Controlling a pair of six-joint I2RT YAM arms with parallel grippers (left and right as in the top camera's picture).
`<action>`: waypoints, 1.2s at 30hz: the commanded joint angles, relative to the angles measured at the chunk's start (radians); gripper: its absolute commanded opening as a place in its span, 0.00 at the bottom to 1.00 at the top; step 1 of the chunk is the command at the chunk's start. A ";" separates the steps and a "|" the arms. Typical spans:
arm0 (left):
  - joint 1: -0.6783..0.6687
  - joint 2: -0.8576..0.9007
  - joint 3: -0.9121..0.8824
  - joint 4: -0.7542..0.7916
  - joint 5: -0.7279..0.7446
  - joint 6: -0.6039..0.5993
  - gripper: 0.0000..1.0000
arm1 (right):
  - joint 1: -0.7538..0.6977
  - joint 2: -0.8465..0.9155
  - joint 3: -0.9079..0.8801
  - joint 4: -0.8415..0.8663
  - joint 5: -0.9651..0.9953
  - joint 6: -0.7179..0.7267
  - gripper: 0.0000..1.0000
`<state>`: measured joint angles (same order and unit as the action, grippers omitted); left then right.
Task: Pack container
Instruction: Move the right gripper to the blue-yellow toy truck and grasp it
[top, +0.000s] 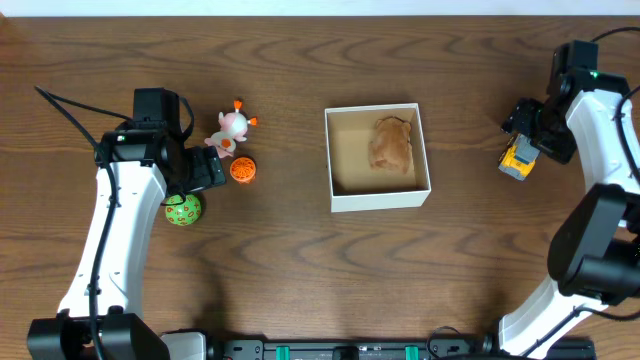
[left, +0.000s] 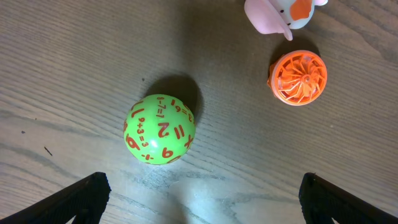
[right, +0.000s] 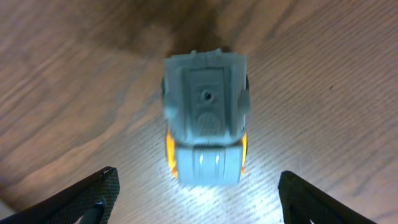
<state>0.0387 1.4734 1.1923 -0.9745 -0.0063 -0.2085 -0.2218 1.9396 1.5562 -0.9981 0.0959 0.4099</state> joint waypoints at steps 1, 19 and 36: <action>0.004 0.006 0.021 -0.005 -0.002 0.012 0.98 | -0.020 0.044 -0.001 0.010 0.005 0.011 0.85; 0.004 0.006 0.021 -0.005 -0.002 0.013 0.98 | -0.026 0.141 -0.001 0.038 0.061 -0.016 0.53; 0.004 0.006 0.021 -0.005 -0.002 0.013 0.98 | 0.148 -0.161 0.001 -0.029 -0.035 -0.110 0.33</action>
<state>0.0387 1.4734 1.1923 -0.9741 -0.0067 -0.2085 -0.1528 1.9209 1.5497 -1.0309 0.1146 0.3500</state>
